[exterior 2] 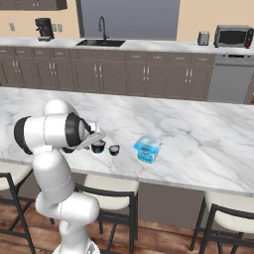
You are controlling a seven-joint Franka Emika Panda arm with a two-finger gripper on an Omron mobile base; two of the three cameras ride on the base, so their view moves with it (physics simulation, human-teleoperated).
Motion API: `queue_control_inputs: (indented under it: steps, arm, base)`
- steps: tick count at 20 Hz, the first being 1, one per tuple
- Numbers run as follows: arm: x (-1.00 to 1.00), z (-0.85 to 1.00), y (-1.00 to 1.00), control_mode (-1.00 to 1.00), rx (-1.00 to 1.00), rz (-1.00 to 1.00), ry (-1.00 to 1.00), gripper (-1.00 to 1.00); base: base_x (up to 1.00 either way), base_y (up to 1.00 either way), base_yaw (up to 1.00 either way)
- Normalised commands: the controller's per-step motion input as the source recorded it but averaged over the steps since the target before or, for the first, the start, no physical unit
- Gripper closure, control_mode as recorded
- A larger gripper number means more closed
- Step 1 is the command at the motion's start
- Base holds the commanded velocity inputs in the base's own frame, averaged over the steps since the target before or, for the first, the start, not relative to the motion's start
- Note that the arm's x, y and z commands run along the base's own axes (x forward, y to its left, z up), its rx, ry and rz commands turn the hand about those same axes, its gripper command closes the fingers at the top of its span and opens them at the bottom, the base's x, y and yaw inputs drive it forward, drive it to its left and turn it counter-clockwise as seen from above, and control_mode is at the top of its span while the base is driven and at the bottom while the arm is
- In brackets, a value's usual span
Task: Stack the yogurt containers by placing the smaller containers on top of the larger containers.
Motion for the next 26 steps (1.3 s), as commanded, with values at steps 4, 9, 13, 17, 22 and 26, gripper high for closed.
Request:
queue_control_inputs:
  steps: [4, 9, 13, 17, 22, 26]
  arm:
    - [0.0, -0.02, 0.0, -1.0, 0.0, 0.0, 0.0, 1.0]
    - [0.0, 0.0, 0.0, -1.0, 0.0, 0.0, 0.0, 1.0]
    - [-0.05, 0.0, 0.0, -1.0, 0.0, 0.0, 0.0, 1.0]
    - [-0.06, 0.16, 0.0, -1.0, 0.0, -0.02, -0.04, 1.0]
    - [-0.1, 0.34, 0.0, -1.0, 0.0, -0.05, -0.11, 1.0]
    - [-0.12, 0.38, 0.01, -1.0, 0.0, -0.07, -0.13, 1.0]
  base:
    - [0.0, 0.0, 0.0]
    - [0.0, 0.0, 0.0]
    - [0.0, 0.0, 0.0]
    - [0.0, 0.0, 0.0]
    - [0.0, 0.0, 0.0]
    - [0.0, 0.0, 0.0]
